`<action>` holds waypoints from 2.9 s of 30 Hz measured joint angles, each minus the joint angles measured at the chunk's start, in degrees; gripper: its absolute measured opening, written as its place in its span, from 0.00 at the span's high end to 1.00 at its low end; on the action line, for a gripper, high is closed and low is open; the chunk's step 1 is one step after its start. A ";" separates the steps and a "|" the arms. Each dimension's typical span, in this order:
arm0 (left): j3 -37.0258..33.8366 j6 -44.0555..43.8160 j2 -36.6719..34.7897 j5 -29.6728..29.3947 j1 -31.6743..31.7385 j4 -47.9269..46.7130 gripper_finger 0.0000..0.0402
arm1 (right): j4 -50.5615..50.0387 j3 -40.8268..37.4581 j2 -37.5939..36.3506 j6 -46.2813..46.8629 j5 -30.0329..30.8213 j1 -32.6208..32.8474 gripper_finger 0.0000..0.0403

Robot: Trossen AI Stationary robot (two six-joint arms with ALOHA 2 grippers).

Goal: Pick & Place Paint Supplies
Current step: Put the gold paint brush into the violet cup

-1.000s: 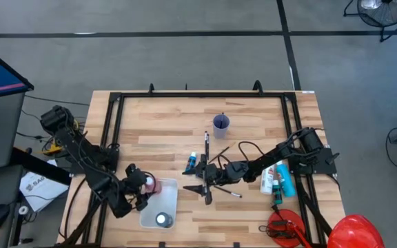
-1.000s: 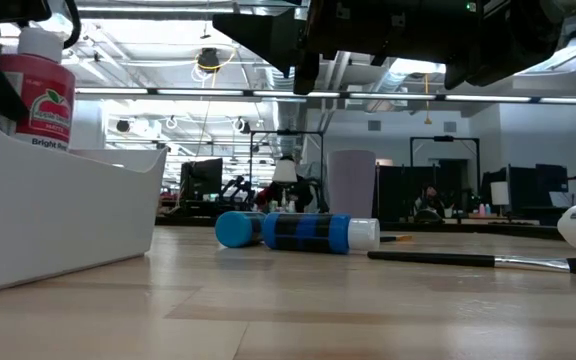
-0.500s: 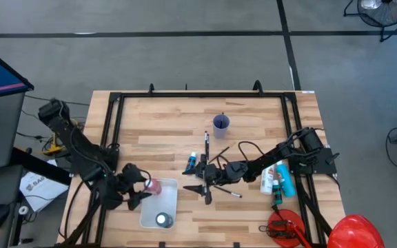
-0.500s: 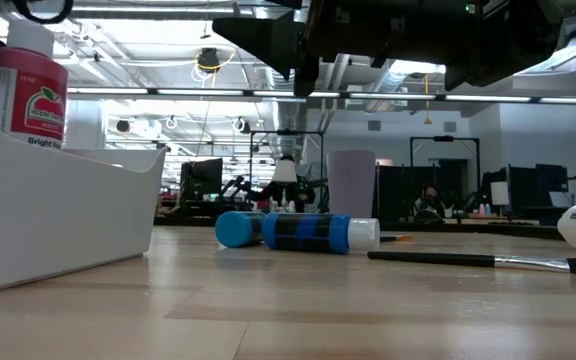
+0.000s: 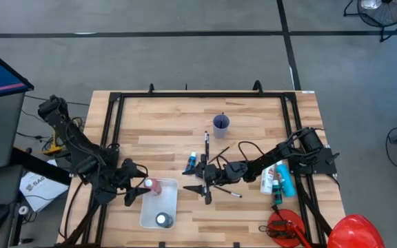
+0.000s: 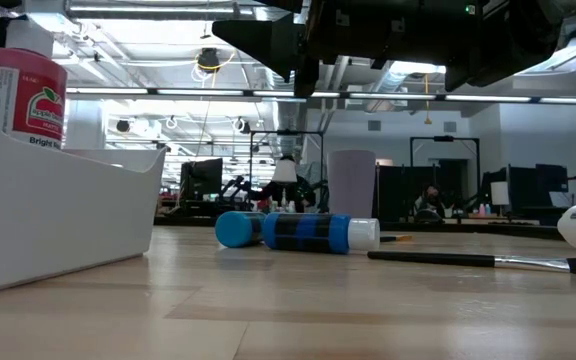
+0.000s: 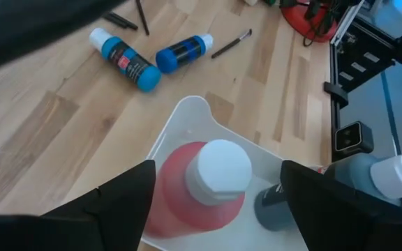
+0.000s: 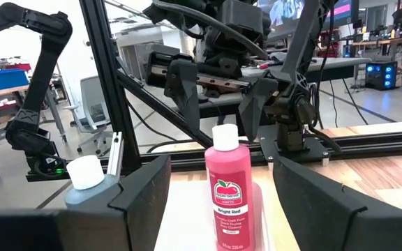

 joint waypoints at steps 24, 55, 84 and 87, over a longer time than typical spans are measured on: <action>0.02 6.89 -6.85 -15.23 0.00 0.42 0.25 | 0.00 0.00 0.00 1.47 0.65 -0.26 0.39; 0.02 45.37 8.11 -29.32 10.76 36.18 0.25 | -23.59 -1.22 -0.77 -2.36 -42.47 -22.78 0.40; -3.23 51.39 8.11 -14.69 24.13 37.77 0.25 | -71.87 -21.68 -39.82 -6.68 -10.28 -26.94 0.40; -3.23 51.47 8.11 -14.26 24.44 37.86 0.25 | -73.95 -21.72 -39.80 -6.92 -10.50 -27.21 0.40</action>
